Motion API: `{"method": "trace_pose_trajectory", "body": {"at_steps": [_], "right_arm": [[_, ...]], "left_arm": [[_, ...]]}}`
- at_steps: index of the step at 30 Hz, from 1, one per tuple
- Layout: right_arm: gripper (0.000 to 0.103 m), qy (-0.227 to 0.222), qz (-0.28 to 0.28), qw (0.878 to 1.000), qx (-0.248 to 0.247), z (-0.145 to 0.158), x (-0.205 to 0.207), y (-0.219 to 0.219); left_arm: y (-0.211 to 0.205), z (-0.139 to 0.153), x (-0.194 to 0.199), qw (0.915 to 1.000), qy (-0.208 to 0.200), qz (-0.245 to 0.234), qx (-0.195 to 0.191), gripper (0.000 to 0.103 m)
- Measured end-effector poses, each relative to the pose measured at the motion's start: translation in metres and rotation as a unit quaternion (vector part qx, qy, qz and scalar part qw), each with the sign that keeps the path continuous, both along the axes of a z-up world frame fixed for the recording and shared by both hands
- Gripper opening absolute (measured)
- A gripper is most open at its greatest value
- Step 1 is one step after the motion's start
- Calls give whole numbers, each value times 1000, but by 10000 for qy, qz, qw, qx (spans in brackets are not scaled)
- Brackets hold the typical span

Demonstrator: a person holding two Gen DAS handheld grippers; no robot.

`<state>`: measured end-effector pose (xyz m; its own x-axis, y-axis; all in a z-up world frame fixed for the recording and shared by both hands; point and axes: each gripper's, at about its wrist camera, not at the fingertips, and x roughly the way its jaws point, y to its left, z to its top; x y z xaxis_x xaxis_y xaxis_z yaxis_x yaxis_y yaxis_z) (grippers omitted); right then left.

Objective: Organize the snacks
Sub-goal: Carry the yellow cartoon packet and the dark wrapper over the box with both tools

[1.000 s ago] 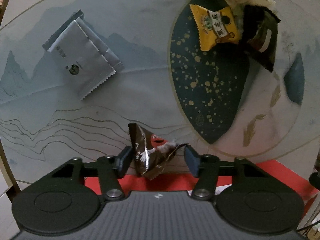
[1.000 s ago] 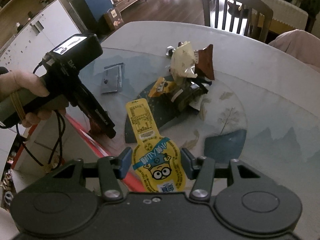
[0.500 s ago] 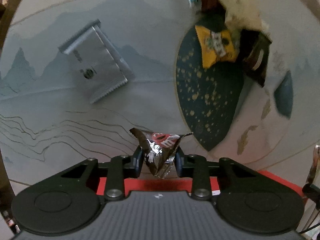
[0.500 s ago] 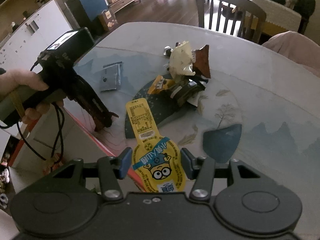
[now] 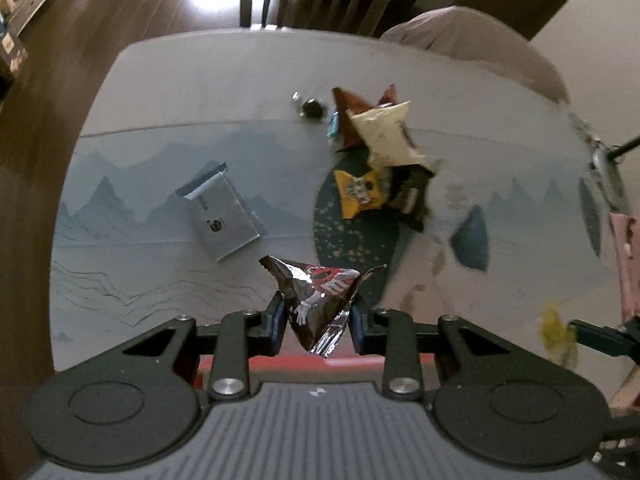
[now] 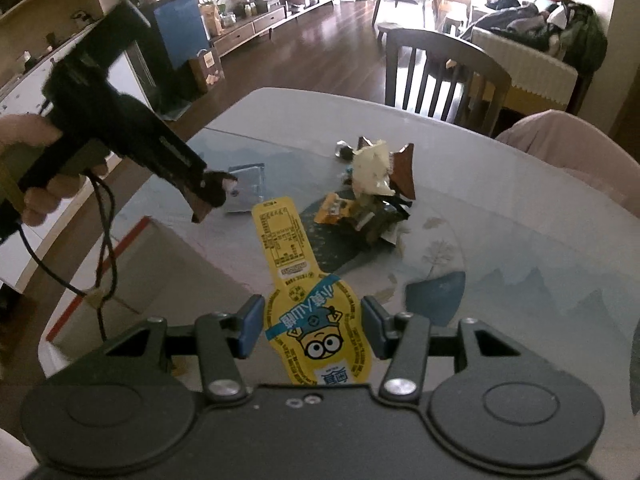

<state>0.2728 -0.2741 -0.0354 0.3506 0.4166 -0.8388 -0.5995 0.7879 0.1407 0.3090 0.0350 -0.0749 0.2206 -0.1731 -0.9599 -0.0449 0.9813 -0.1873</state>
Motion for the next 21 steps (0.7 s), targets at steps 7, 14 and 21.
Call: {"method": "trace_pose_trajectory", "body": {"at_steps": [7,14,21], "right_arm": [[51,-142,15,9999,-31,17,-39,13],[51,-98,94,9998,-165,15,-73,28],[51,36,137,9996,-248,1,-94,41]], "left_arm": [[-5,27,-47,9994,-137,-298,54,31],[-5,26,-92,9984,-110,-551,47,31],[-11,9,-123,9969,-1,-768,176,31]]}}
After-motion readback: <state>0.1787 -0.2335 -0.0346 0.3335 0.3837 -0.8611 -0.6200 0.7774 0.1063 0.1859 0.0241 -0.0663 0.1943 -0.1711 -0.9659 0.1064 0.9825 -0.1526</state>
